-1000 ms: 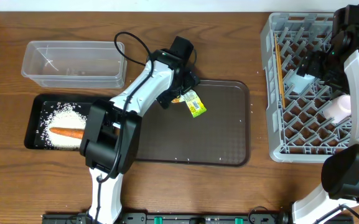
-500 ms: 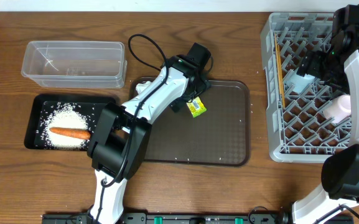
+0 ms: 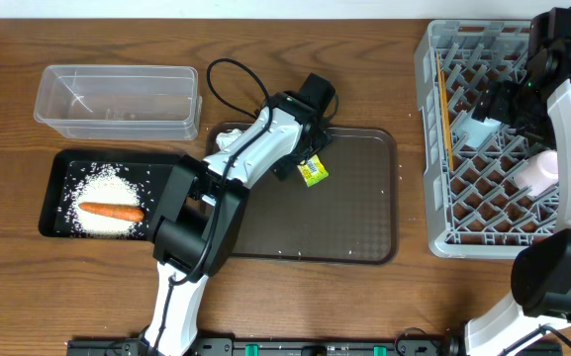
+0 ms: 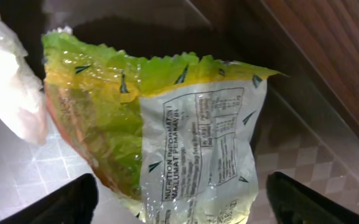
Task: Sort waste into correct bins and load items into the dishwasher rack
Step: 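Close the left gripper on the yellow wrapper and lift it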
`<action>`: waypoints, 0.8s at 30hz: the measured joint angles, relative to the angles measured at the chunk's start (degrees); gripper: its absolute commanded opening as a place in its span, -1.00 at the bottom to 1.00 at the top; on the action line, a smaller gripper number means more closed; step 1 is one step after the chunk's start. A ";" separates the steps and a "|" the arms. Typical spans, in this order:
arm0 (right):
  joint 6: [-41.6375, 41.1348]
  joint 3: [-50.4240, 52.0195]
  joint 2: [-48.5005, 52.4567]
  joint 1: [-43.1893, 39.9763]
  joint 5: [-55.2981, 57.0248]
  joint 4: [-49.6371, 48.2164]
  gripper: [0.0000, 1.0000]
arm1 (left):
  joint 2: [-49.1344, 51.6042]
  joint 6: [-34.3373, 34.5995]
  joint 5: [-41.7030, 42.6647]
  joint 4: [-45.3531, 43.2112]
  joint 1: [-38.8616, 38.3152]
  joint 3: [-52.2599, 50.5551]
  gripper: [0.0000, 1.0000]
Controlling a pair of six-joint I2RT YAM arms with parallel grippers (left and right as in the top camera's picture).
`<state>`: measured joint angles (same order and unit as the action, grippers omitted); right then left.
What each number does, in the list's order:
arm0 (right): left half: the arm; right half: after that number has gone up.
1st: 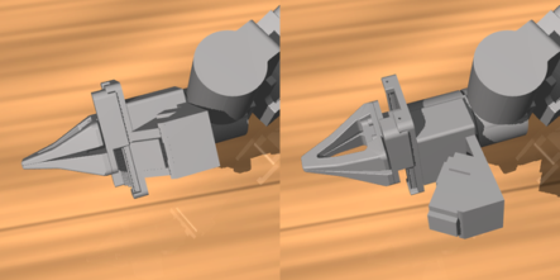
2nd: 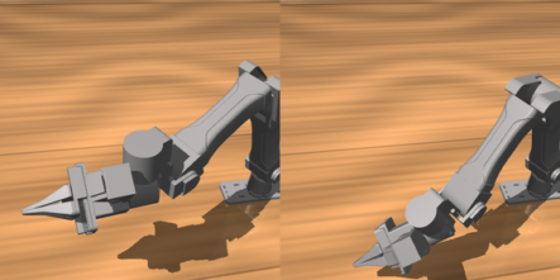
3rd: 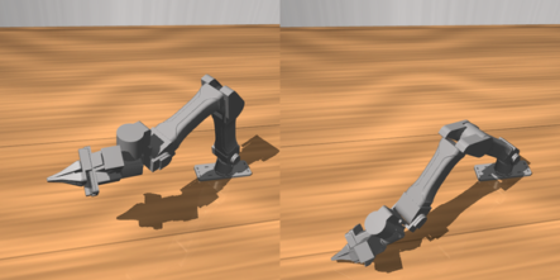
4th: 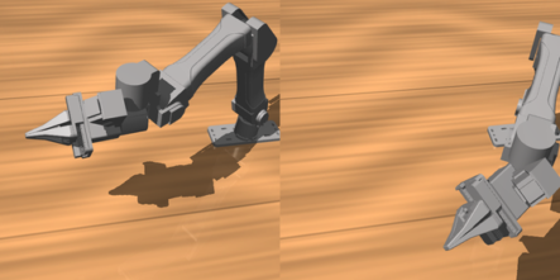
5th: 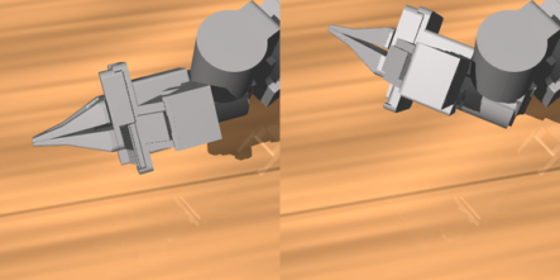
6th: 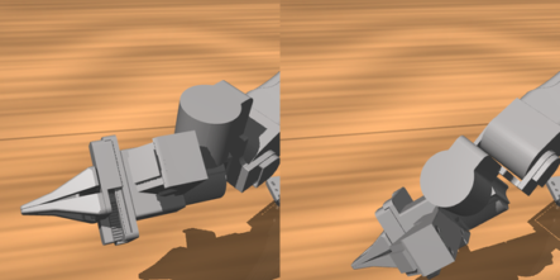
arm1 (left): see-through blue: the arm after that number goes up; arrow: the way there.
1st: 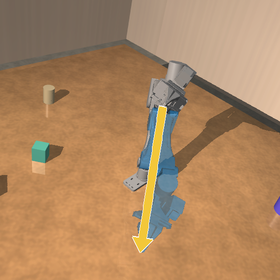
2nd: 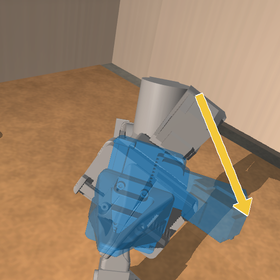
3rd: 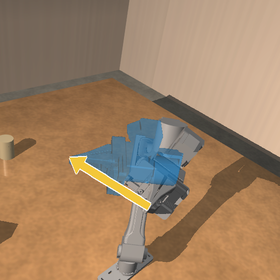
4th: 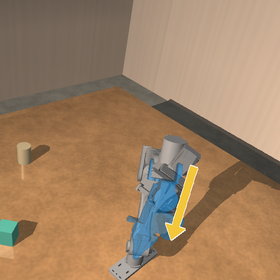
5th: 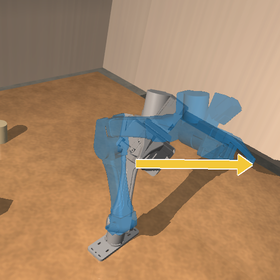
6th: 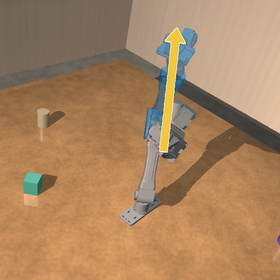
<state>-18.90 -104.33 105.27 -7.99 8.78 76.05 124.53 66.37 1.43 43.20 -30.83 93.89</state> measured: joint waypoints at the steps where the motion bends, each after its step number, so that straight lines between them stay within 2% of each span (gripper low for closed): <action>1: 0.00 0.00 0.00 0.00 0.02 0.00 0.99 | 0.00 0.13 0.02 -0.04 0.00 0.00 0.59; 3: 0.00 0.00 0.00 0.00 0.00 0.00 0.98 | 0.00 0.11 -0.11 -0.26 0.00 0.00 0.51; 6: 0.00 0.00 0.00 0.00 0.00 0.00 0.98 | 0.00 0.28 -0.13 -0.70 0.00 0.00 0.29; 8: 0.00 0.00 0.00 0.00 0.00 0.00 0.99 | 0.00 0.55 -0.17 -0.90 0.00 0.00 0.07; 12: 0.00 0.00 0.00 0.00 0.02 0.00 0.99 | 0.00 0.81 -0.22 -0.92 0.00 0.00 -0.20; 16: 0.00 0.00 0.00 0.00 0.00 0.00 0.99 | 0.00 0.81 -0.26 -0.87 0.00 0.00 -0.60; 18: 0.00 0.00 0.00 0.00 0.02 0.00 0.98 | 0.00 0.63 -0.15 -0.83 0.00 0.00 -0.72; 24: 0.00 0.00 0.00 0.00 0.02 0.00 0.98 | -0.37 0.68 -0.13 -0.79 0.09 0.00 -0.88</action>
<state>-18.90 -104.33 105.27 -7.99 8.80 76.05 124.16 67.05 1.30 42.41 -30.74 93.89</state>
